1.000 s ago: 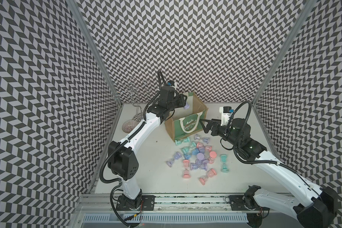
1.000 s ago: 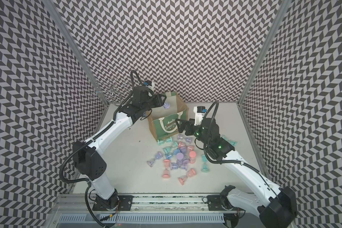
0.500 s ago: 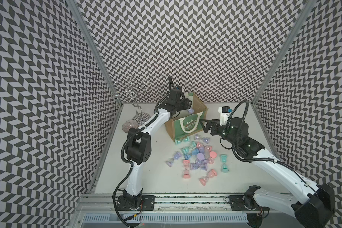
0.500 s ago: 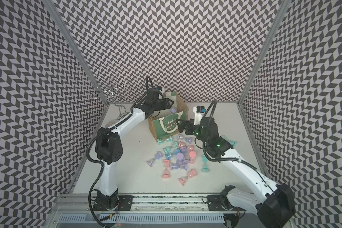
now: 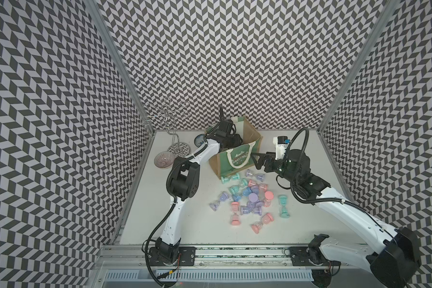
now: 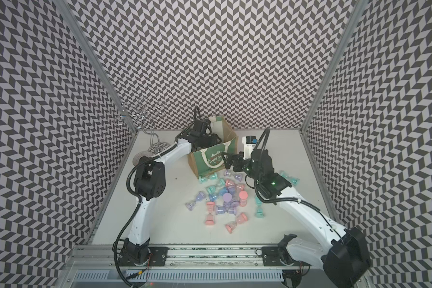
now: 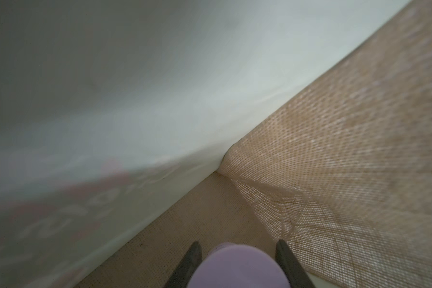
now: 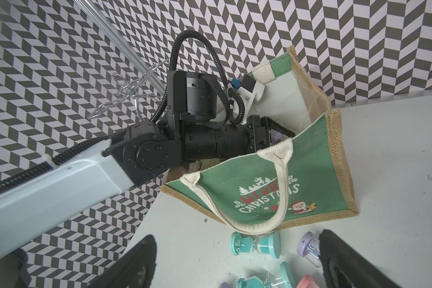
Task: Put the hourglass into the canvas bag
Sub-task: Place the hourglass in the canvas bag.
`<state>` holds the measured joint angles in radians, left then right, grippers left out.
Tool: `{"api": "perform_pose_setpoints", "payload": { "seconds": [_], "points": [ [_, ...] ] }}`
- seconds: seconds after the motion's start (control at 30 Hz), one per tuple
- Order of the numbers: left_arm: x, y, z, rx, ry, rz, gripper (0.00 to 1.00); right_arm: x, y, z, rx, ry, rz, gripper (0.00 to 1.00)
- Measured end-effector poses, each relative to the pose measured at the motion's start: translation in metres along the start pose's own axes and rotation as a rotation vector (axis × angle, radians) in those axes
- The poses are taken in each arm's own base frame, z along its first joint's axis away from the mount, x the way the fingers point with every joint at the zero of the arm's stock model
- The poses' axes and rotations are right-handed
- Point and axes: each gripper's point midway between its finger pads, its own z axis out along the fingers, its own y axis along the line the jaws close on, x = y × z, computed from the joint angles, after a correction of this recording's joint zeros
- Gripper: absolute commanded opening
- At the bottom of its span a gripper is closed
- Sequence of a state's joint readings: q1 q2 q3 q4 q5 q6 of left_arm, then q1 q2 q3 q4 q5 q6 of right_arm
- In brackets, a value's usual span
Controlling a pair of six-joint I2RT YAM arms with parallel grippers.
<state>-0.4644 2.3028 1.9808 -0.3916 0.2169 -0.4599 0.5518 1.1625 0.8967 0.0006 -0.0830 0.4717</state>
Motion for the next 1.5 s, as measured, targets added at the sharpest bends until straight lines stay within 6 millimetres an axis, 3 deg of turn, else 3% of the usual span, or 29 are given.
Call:
{"api": "perform_pose_setpoints", "payload": {
  "seconds": [0.23, 0.57, 0.7, 0.8, 1.07, 1.2, 1.5],
  "points": [
    [0.016, 0.016, 0.011, -0.051, 0.043, 0.002, 0.51, 0.0, 0.0, 0.001, 0.0, -0.001, 0.0, 0.99],
    [0.009, 0.009, 0.008, -0.05, 0.021, 0.021, 0.69, 0.001, -0.001, 0.002, 0.002, 0.002, -0.01, 0.99],
    [-0.003, -0.001, -0.005, -0.041, -0.009, 0.032, 0.75, 0.009, -0.005, 0.003, 0.009, 0.02, -0.014, 0.99],
    [-0.023, -0.019, -0.033, -0.02, -0.071, 0.045, 0.78, 0.018, -0.007, 0.003, 0.003, 0.043, -0.019, 0.99],
    [-0.064, -0.073, -0.133, 0.074, -0.263, 0.093, 0.78, 0.032, -0.004, -0.002, -0.036, 0.086, -0.031, 0.99],
    [-0.055, -0.084, -0.163, 0.092, -0.302, 0.112, 0.78, 0.029, -0.001, -0.011, -0.047, 0.068, -0.032, 0.99],
    [-0.011, -0.105, -0.22, 0.147, -0.353, 0.191, 0.78, 0.02, -0.001, -0.035, -0.023, 0.037, -0.019, 0.99]
  ]
}}
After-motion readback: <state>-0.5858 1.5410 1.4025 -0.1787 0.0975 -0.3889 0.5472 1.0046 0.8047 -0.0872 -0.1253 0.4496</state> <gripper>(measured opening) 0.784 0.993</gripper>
